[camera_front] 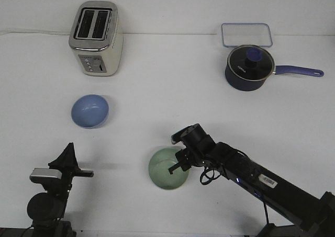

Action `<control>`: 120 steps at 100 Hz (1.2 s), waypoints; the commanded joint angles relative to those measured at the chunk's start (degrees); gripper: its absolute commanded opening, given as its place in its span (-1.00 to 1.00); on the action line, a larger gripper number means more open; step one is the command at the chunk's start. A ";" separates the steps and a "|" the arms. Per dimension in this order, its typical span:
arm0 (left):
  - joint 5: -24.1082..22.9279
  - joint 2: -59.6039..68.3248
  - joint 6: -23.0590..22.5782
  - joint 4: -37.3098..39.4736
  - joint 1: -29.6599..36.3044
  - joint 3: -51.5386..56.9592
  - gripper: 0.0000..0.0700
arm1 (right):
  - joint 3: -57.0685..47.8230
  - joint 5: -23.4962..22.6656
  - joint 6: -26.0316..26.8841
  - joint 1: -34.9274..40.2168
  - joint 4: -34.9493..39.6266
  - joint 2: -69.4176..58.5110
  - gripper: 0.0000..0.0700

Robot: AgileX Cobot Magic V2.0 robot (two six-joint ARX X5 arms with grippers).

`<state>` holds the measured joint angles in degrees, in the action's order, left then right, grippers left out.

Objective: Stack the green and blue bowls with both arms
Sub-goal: 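Carry the green bowl toward the robot and lower it onto the table, then release the green bowl and pull the right gripper back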

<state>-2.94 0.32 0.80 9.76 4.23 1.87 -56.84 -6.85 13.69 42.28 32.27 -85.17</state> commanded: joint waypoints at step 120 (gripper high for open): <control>-4.70 40.72 18.75 -28.26 -1.33 36.98 -0.84 | 24.85 21.07 -4.42 -4.92 -10.88 58.34 -0.16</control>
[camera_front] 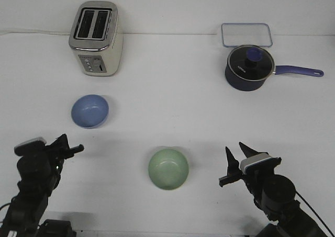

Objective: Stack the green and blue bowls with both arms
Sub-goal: 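Release the green bowl and pull the right gripper back, then reach the left gripper forward to the rim of the light blue bowl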

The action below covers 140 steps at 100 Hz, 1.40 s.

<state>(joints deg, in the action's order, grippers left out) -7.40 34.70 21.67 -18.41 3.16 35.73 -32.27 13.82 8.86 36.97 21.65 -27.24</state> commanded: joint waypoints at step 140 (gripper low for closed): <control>12.46 51.98 -5.88 9.18 -9.44 21.42 -0.97 | 0.81 -0.28 0.33 0.42 2.82 1.31 -0.16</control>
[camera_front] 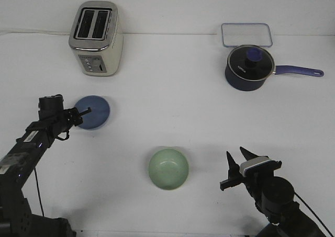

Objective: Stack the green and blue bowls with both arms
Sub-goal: 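Reach the left gripper forward to the rim of the light blue bowl, then grasp the blue bowl rim with the left gripper and lift it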

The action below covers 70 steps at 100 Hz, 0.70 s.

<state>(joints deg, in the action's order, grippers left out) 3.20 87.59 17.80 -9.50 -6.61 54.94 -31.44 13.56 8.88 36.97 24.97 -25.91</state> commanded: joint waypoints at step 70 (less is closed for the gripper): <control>14.53 -14.01 -7.30 -14.03 34.86 6.43 -0.97 | -0.02 -0.04 0.57 0.42 -0.46 -0.02 -0.16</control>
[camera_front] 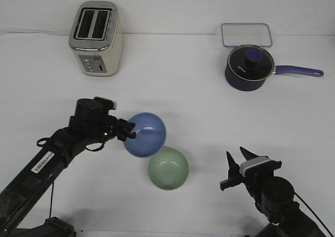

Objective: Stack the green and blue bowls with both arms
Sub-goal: 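Grasp the blue bowl rim with the left gripper and lift it, then carry the blue bowl over the green bowl and lower it inside, then open the left gripper and withdraw it from the blue bowl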

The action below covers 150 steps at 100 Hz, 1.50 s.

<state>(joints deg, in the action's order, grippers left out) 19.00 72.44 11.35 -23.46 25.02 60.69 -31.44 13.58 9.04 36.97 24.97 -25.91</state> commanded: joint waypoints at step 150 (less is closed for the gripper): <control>-30.53 -21.20 -6.84 -0.96 -3.54 -1.36 -0.96 | 0.04 4.76 -0.09 0.42 -0.24 2.08 -1.00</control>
<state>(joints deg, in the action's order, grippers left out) -10.50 53.47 5.39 -24.01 22.28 60.49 -31.44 18.00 9.23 36.97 25.02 -24.75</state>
